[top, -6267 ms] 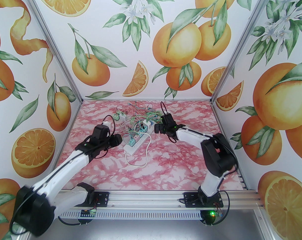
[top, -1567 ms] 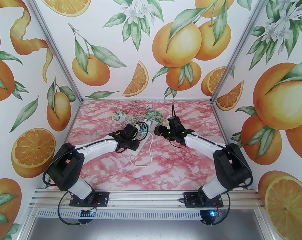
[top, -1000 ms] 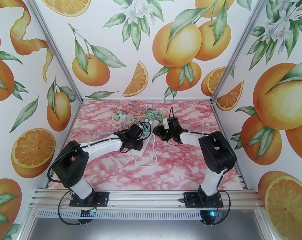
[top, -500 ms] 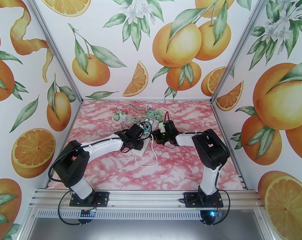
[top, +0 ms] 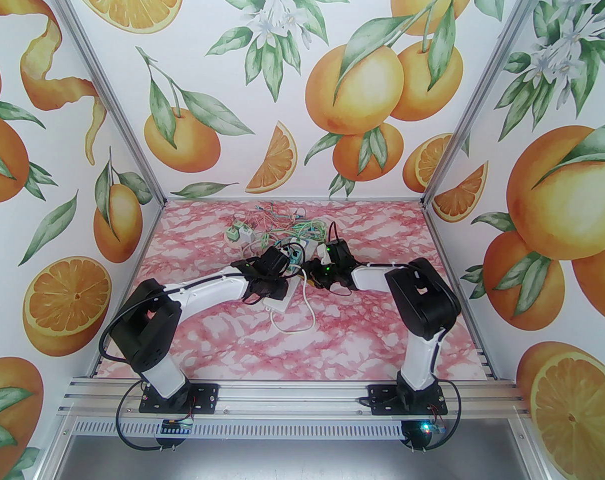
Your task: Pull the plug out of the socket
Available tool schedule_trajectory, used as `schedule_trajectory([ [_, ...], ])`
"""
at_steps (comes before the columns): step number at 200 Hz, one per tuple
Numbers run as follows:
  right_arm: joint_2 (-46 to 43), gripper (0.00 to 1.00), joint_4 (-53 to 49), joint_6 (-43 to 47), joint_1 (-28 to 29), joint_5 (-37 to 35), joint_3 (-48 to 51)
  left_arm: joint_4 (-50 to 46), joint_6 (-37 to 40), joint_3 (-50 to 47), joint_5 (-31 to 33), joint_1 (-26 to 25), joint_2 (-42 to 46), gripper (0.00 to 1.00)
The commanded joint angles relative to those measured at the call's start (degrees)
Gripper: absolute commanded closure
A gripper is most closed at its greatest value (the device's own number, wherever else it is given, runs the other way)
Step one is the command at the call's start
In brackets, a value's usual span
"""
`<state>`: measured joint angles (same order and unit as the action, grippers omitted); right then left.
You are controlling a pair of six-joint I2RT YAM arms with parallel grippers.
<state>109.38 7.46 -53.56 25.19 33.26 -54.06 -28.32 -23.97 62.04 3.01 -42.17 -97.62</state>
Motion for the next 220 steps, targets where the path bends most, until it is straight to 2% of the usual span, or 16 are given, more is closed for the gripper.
schedule_trajectory([
  [1,-1.7,0.58,-2.1,0.5,1.1,0.1,1.4,1.8,0.4,2.2,-0.2,-0.3,-1.5,0.75],
  [38,-1.1,0.60,-1.7,0.3,1.7,-0.3,2.7,1.9,0.2,2.3,-0.4,-0.3,-1.5,0.76],
  [78,1.3,0.72,-7.0,1.9,1.6,-3.8,0.7,1.9,0.9,2.2,-0.6,-0.3,-1.3,0.76],
  [113,3.1,0.73,-12.8,4.1,1.6,-6.6,-1.3,0.3,3.9,3.1,1.4,-1.2,-1.1,0.82],
  [134,3.4,0.73,-14.8,5.0,1.6,-8.0,-1.8,-1.3,5.8,3.5,5.9,-2.4,-0.8,0.84],
  [157,3.9,0.73,-16.6,5.7,1.6,-9.3,-2.1,-1.2,5.2,2.9,6.8,-2.2,0.8,0.88],
  [194,3.9,0.74,-16.8,5.8,1.5,-10.1,-1.4,0.6,1.6,0.6,2.2,1.5,5.0,0.89],
  [202,3.9,0.74,-16.9,5.8,1.6,-10.3,-1.3,0.8,1.2,0.2,-0.4,2.3,5.9,0.88],
  [220,3.5,0.74,-16.7,5.9,1.6,-10.5,-1.1,-0.2,1.5,0.2,-0.6,2.7,7.3,0.88],
])
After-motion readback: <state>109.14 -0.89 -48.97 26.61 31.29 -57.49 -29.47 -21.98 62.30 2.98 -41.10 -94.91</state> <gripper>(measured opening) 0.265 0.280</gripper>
